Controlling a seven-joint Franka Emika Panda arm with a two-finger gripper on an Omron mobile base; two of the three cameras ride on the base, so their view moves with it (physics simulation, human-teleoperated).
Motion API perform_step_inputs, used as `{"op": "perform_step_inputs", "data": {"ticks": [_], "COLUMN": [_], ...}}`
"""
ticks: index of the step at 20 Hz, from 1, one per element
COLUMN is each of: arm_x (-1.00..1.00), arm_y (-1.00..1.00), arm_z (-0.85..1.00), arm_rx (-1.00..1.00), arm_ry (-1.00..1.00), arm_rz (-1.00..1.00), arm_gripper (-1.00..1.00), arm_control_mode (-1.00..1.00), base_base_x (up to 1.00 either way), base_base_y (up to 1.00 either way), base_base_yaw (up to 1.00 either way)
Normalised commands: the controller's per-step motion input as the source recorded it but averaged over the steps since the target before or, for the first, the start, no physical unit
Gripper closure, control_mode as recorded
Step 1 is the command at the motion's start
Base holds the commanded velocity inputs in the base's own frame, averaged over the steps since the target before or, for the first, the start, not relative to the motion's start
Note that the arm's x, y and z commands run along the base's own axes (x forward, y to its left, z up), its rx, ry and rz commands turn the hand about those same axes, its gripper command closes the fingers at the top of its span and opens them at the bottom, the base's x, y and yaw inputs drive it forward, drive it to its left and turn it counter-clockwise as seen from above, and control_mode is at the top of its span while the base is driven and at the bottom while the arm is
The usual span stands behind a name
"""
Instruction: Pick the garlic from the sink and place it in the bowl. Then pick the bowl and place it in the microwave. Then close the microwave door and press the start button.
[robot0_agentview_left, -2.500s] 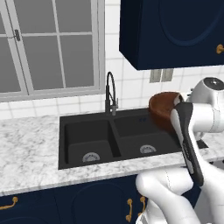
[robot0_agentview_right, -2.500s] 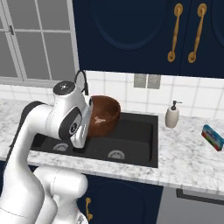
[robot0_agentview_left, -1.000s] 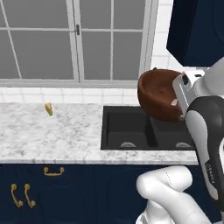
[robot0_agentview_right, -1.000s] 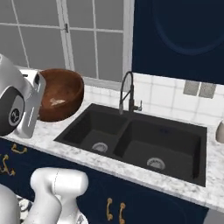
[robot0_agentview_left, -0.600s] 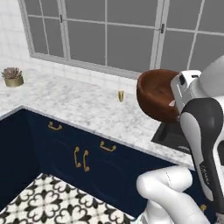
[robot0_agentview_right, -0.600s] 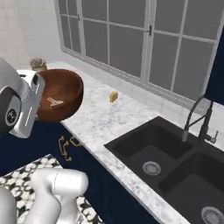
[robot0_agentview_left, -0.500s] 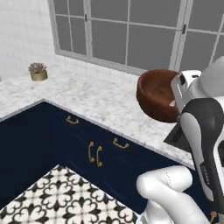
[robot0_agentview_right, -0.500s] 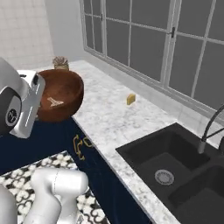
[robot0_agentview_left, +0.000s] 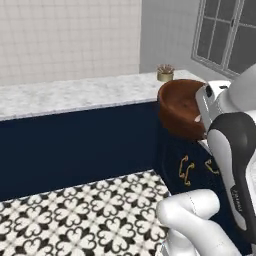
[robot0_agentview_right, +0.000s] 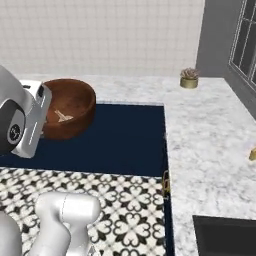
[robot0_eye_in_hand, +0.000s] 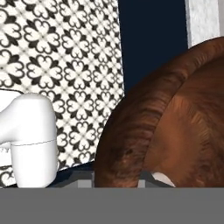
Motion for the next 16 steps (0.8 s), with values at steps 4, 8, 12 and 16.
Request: {"op": "perform_step_inputs", "data": {"ticks": [4,8,12,16], "arm_x": [0.00,0.00,0.00,0.00], "arm_y": [0.00,0.00,0.00,0.00], "arm_z": [0.00,0.00,0.00,0.00], "arm_rx": [0.00,0.00,0.00,0.00], "arm_ry": [0.00,0.00,0.00,0.00], "arm_rz": [0.00,0.00,0.00,0.00], "arm_gripper": [1.00,1.00,1.00,1.00], "arm_control_mode": [1.00,1.00,1.00,1.00], "base_base_x": [0.00,0.00,0.00,0.00], "base_base_y": [0.30,0.35,0.15,0.00], "base_base_yaw": [0.92,0.89,0.94,1.00]}}
